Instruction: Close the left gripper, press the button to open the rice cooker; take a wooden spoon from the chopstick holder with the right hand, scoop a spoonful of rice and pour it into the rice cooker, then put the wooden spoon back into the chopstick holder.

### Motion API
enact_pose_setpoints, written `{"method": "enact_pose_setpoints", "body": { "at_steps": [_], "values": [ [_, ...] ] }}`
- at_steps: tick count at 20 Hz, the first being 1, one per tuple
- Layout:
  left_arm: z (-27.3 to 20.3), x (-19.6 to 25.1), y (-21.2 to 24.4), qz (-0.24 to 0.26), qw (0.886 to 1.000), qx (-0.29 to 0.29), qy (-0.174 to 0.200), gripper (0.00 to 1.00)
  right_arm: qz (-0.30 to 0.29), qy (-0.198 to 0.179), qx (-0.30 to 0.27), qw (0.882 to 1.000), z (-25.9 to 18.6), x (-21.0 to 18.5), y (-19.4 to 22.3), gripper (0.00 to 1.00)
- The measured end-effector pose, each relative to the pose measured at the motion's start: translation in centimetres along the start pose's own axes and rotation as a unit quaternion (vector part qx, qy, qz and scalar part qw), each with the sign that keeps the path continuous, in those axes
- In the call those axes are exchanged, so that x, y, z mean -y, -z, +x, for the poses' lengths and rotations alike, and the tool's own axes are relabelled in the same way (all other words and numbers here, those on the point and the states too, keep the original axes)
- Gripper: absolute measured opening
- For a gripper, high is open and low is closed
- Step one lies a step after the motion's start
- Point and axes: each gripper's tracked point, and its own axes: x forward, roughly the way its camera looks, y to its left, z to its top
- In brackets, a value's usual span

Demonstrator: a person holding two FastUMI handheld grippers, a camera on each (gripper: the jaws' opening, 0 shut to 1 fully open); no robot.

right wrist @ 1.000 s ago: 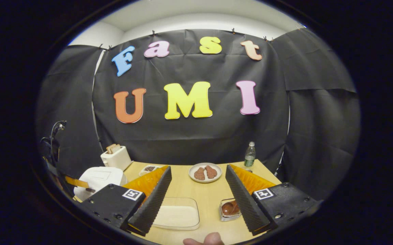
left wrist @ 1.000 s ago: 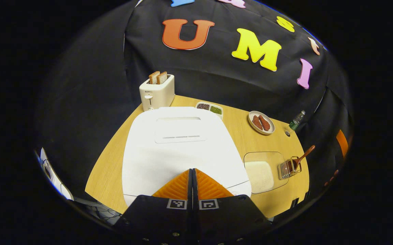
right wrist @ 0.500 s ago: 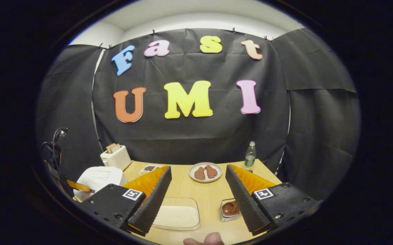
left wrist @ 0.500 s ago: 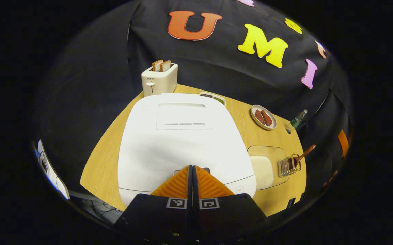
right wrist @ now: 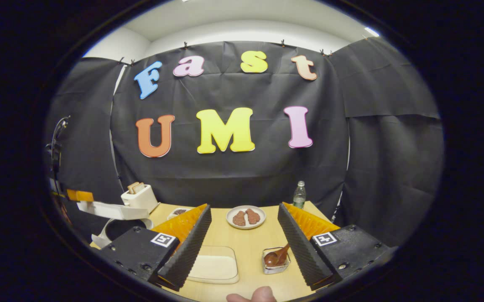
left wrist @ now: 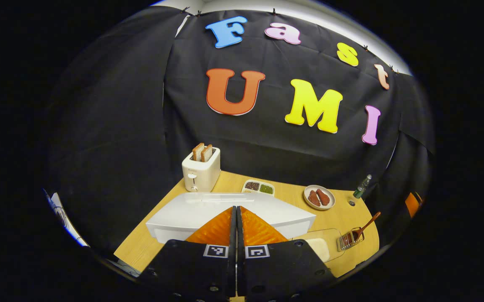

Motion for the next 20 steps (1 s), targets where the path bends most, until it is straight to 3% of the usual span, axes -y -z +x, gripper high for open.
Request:
{"method": "enact_pose_setpoints", "body": {
  "at_steps": [2, 4, 5, 8, 9, 10, 11, 13, 15, 20],
  "values": [
    [0.5, 0.2, -1.7, -0.004, 1.000, 0.020, 0.002, 0.02, 0.002, 0.005, -0.006, 1.000, -0.3, 0.7, 0.2, 1.00],
    [0.4, 0.5, -3.4, -0.008, 0.999, 0.044, 0.006, 0.10, 0.004, 0.011, -0.006, 1.000, -0.7, 1.2, -0.2, 1.00],
    [0.2, 0.8, -3.9, -0.005, 0.999, 0.050, 0.011, 0.20, 0.004, 0.012, -0.003, 1.000, -1.0, 1.4, -0.4, 1.00],
    [-0.7, 1.4, -5.2, 0.010, 0.997, 0.074, 0.018, 0.38, 0.001, 0.014, 0.005, 1.000, -1.5, 1.9, -0.9, 1.00],
    [-1.1, 1.5, -5.5, 0.015, 0.996, 0.082, 0.019, 0.53, -0.001, 0.015, 0.006, 1.000, -1.7, 2.0, -0.9, 1.00],
    [-1.8, 1.7, -5.8, 0.021, 0.995, 0.091, 0.018, 0.62, -0.001, 0.015, 0.008, 1.000, -1.8, 2.1, -1.0, 1.00],
    [-2.3, 1.9, -5.9, 0.026, 0.995, 0.099, 0.017, 0.80, -0.001, 0.015, 0.009, 1.000, -2.0, 2.3, -1.1, 1.00],
    [-3.6, 2.0, -6.5, 0.031, 0.993, 0.116, 0.015, 0.90, 0.002, 0.015, 0.008, 1.000, -2.3, 2.7, -1.0, 1.00],
    [-5.0, 2.7, -6.7, 0.031, 0.991, 0.131, 0.022, 0.96, 0.008, 0.018, 0.004, 1.000, -2.5, 3.4, -0.7, 1.00],
    [-7.3, 3.1, -6.3, 0.040, 0.988, 0.146, 0.011, 0.94, 0.017, 0.024, -0.014, 0.999, -2.5, 5.4, 0.9, 1.00]
  ]
}}
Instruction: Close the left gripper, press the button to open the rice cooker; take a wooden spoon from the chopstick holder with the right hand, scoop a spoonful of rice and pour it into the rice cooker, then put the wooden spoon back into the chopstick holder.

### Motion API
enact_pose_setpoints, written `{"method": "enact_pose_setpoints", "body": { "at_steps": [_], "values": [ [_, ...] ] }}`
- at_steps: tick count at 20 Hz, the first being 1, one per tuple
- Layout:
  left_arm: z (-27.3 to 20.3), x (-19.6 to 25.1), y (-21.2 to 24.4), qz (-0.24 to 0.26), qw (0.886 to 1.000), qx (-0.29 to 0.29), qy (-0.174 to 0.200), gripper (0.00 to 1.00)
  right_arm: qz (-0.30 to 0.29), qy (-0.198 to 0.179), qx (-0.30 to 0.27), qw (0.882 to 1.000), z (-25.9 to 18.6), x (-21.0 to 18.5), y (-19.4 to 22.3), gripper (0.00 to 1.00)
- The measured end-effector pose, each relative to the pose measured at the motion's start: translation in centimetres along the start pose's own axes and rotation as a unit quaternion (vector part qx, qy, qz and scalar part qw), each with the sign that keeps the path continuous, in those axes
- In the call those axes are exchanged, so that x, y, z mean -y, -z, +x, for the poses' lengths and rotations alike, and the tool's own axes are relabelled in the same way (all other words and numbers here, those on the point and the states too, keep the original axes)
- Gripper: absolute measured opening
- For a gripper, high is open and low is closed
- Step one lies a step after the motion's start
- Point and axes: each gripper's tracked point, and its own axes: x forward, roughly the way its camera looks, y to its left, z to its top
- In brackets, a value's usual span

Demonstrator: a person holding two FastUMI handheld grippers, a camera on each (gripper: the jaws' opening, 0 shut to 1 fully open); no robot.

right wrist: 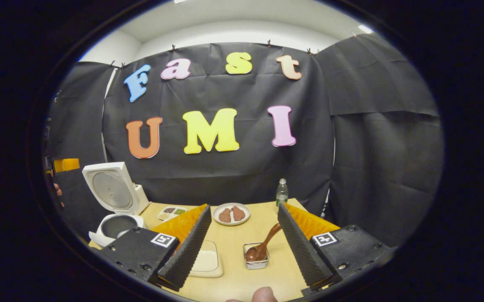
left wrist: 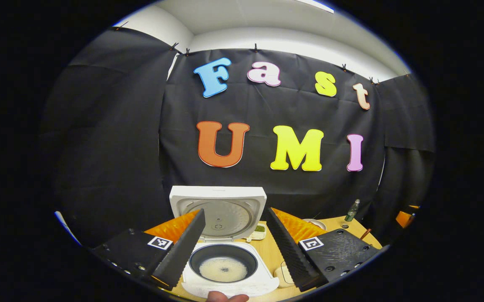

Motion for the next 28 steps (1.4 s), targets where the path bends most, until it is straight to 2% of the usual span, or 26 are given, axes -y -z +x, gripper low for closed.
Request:
{"method": "enact_pose_setpoints", "body": {
  "at_steps": [6, 11, 18, 21, 22, 23, 25, 26, 27, 28],
  "values": [
    [-2.2, 0.4, 0.0, 0.025, 0.999, 0.009, -0.019, 0.95, -0.004, 0.003, -0.030, 1.000, 2.5, 2.9, 3.6, 1.00],
    [-2.5, 2.2, 0.8, 0.016, 0.999, 0.010, -0.029, 0.94, -0.004, -0.002, -0.060, 0.998, 7.2, 5.2, 8.7, 1.00],
    [-0.8, 5.6, 1.3, 0.029, 0.999, 0.005, -0.040, 0.94, 0.047, -0.044, -0.127, 0.990, 15.6, 6.7, 16.5, 0.98],
    [0.0, 6.5, 2.0, 0.039, 0.998, -0.008, -0.046, 0.94, 0.065, -0.058, -0.153, 0.984, 18.8, 6.8, 18.8, 0.86],
    [0.2, 6.9, 2.1, 0.041, 0.998, -0.010, -0.046, 0.94, 0.069, -0.061, -0.160, 0.983, 19.5, 6.7, 19.4, 0.77],
    [0.5, 7.1, 2.2, 0.042, 0.998, -0.012, -0.048, 0.95, 0.073, -0.064, -0.166, 0.981, 20.0, 6.7, 19.8, 0.78],
    [0.8, 7.1, 2.5, 0.042, 0.998, -0.016, -0.053, 0.95, 0.077, -0.069, -0.174, 0.979, 20.5, 6.5, 20.3, 0.61],
    [0.9, 7.0, 2.7, 0.040, 0.997, -0.018, -0.056, 0.95, 0.077, -0.071, -0.176, 0.979, 20.6, 6.5, 20.3, 0.63],
    [0.9, 6.8, 2.9, 0.038, 0.997, -0.021, -0.061, 0.95, 0.079, -0.074, -0.179, 0.978, 20.7, 6.6, 20.3, 0.48],
    [0.9, 6.6, 3.1, 0.035, 0.997, -0.023, -0.064, 0.95, 0.081, -0.077, -0.182, 0.977, 20.6, 6.5, 20.2, 0.50]
  ]
}}
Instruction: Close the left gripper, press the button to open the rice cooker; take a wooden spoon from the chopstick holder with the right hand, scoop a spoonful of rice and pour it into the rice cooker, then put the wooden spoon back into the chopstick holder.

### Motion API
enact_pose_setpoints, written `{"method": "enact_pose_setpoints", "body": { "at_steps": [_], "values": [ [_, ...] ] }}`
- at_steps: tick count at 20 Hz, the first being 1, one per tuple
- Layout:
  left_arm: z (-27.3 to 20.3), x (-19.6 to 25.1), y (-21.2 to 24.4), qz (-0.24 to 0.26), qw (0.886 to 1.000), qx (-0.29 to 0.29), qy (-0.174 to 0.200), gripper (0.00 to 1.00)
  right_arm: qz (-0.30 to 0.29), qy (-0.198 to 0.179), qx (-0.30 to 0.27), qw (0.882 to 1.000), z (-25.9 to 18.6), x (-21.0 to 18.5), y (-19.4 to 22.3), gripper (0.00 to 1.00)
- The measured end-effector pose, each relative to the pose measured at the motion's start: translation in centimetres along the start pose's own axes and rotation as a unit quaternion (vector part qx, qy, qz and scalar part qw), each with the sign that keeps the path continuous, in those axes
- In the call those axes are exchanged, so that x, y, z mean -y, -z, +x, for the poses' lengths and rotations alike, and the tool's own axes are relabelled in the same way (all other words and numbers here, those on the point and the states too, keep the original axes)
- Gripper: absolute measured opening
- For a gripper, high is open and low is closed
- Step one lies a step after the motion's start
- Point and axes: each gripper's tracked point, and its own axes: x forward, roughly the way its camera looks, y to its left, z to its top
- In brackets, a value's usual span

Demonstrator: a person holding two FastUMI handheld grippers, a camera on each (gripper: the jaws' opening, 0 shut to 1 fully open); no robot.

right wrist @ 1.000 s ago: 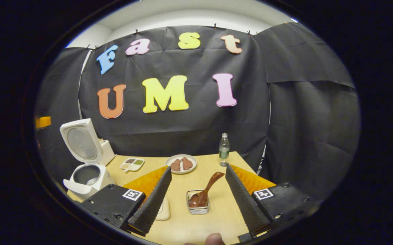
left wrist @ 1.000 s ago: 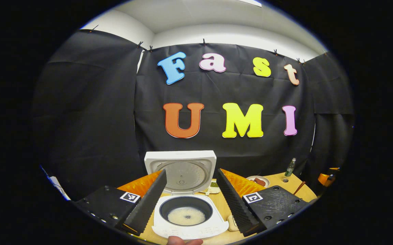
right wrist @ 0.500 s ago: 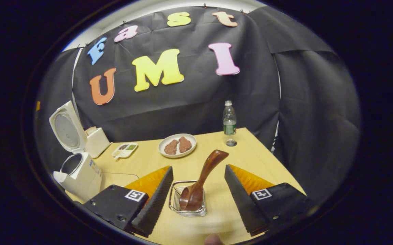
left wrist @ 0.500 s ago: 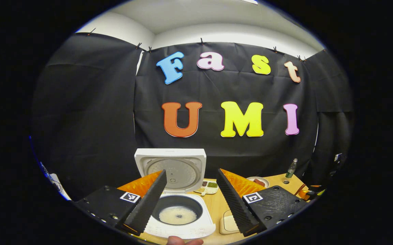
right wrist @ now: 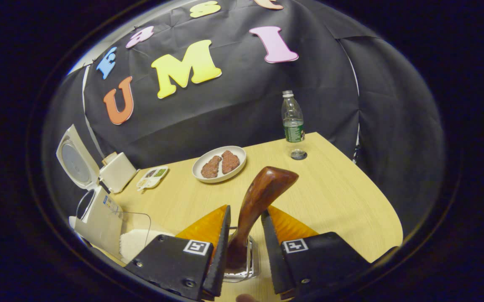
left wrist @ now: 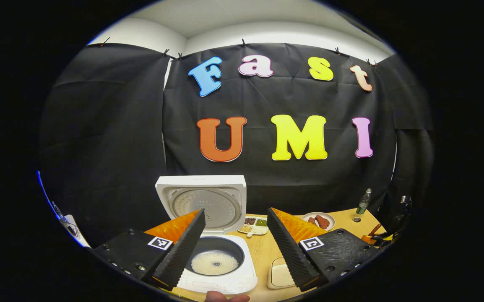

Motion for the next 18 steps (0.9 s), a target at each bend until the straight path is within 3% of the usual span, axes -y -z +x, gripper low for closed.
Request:
{"method": "enact_pose_setpoints", "body": {
  "at_steps": [3, 9, 13, 18],
  "values": [
    [0.1, -0.6, 0.3, -0.011, 1.000, -0.003, -0.009, 0.95, 0.003, 0.000, -0.007, 1.000, -0.7, -0.2, 0.1, 0.29],
    [-0.8, -2.9, 0.5, -0.019, 1.000, -0.001, -0.019, 0.95, 0.019, 0.009, -0.023, 1.000, -2.5, -1.6, 0.0, 0.18],
    [-1.6, -5.1, 0.6, -0.020, 1.000, 0.005, -0.022, 0.95, 0.000, 0.037, 0.015, 0.999, -4.4, -2.7, -3.3, 0.10],
    [-2.4, -8.1, 1.0, -0.019, 1.000, 0.010, -0.016, 0.95, -0.022, 0.061, 0.059, 0.996, -7.4, -6.4, -7.8, 0.12]
  ]
}}
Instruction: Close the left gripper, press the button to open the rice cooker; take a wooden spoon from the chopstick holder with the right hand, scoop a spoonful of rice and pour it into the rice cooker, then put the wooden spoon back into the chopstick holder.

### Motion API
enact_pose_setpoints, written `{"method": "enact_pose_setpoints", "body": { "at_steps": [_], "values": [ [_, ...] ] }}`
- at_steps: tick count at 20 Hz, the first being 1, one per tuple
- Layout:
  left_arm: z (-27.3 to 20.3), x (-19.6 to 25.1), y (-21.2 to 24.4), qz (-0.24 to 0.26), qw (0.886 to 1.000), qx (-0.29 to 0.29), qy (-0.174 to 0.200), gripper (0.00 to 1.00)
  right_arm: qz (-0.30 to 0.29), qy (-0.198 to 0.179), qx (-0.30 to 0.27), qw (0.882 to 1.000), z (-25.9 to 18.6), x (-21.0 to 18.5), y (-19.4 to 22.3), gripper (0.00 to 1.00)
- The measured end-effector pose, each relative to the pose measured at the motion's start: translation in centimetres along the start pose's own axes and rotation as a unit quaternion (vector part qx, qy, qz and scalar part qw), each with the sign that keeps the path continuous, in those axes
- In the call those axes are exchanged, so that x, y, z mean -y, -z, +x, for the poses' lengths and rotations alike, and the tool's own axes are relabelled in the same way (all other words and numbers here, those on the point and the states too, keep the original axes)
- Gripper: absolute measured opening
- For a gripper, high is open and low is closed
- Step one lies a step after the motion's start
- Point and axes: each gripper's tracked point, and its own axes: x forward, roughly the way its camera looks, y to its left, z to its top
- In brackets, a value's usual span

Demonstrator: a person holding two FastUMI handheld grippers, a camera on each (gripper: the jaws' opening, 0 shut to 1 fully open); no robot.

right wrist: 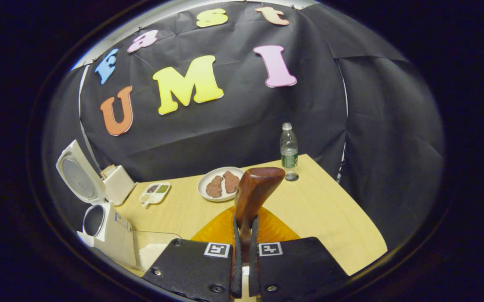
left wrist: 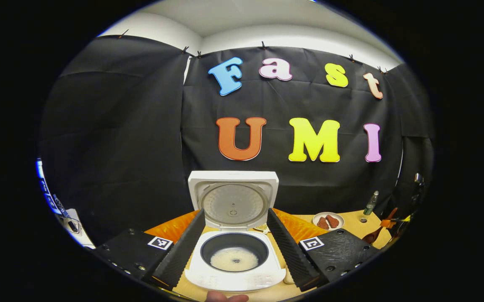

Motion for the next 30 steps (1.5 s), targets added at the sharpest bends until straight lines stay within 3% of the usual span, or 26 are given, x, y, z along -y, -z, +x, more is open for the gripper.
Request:
{"method": "enact_pose_setpoints", "body": {
  "at_steps": [7, 13, 21, 25, 30],
  "values": [
    [-0.6, -3.8, 0.2, -0.001, 1.000, 0.005, 0.014, 0.94, -0.055, -0.033, 0.034, 0.997, -4.7, -9.8, -1.5, 0.12],
    [-1.2, -6.8, 1.0, -0.001, 1.000, -0.008, 0.009, 0.94, -0.090, -0.064, 0.014, 0.994, -3.5, -15.8, 4.1, 0.12],
    [-1.7, -10.7, 3.0, 0.013, 0.999, -0.045, -0.014, 0.94, -0.181, 0.005, 0.013, 0.983, 2.0, -15.5, 10.4, 0.11],
    [-1.5, -11.8, 3.4, 0.015, 0.998, -0.054, -0.022, 0.94, -0.154, -0.023, -0.006, 0.988, 2.8, -18.0, 12.6, 0.11],
    [-2.0, -12.9, 3.7, 0.010, 0.998, -0.059, -0.029, 0.94, -0.048, -0.086, -0.048, 0.994, 1.9, -21.7, 14.3, 0.11]
  ]
}}
